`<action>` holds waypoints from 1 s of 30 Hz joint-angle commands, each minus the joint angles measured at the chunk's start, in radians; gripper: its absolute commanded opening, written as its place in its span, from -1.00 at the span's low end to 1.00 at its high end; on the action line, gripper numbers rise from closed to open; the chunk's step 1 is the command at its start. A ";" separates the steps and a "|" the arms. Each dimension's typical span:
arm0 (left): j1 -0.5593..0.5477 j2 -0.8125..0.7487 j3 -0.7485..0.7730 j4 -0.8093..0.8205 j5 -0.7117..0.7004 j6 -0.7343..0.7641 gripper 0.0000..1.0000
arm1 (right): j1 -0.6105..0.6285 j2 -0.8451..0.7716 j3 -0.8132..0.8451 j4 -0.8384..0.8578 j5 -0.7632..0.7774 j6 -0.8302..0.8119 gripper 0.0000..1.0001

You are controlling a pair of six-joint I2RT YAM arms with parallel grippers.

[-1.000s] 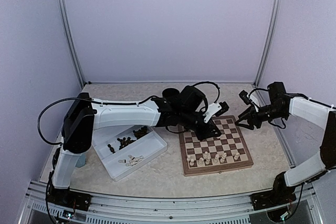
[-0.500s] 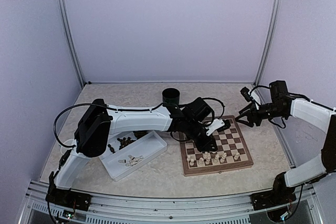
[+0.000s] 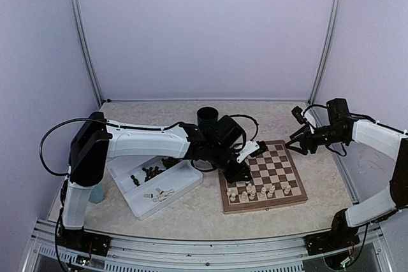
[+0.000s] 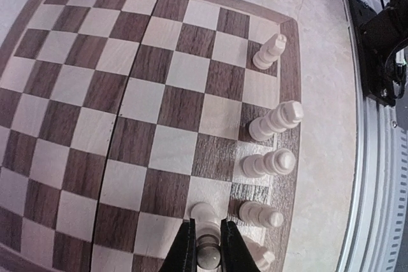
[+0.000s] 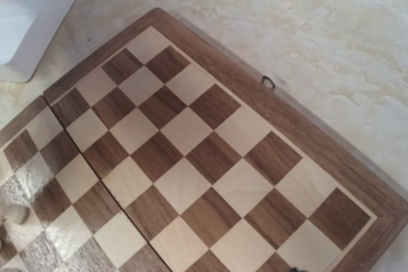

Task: Set up the chess pieces on the board
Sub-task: Place the pawn on b2.

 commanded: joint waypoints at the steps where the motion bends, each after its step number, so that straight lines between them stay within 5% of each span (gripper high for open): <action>1: 0.022 -0.116 -0.080 0.044 -0.019 -0.034 -0.80 | -0.007 0.013 -0.010 0.011 -0.017 0.003 0.13; 30: 0.009 0.007 -0.058 0.012 0.050 -0.037 -0.76 | -0.007 0.036 -0.008 0.008 -0.023 -0.004 0.15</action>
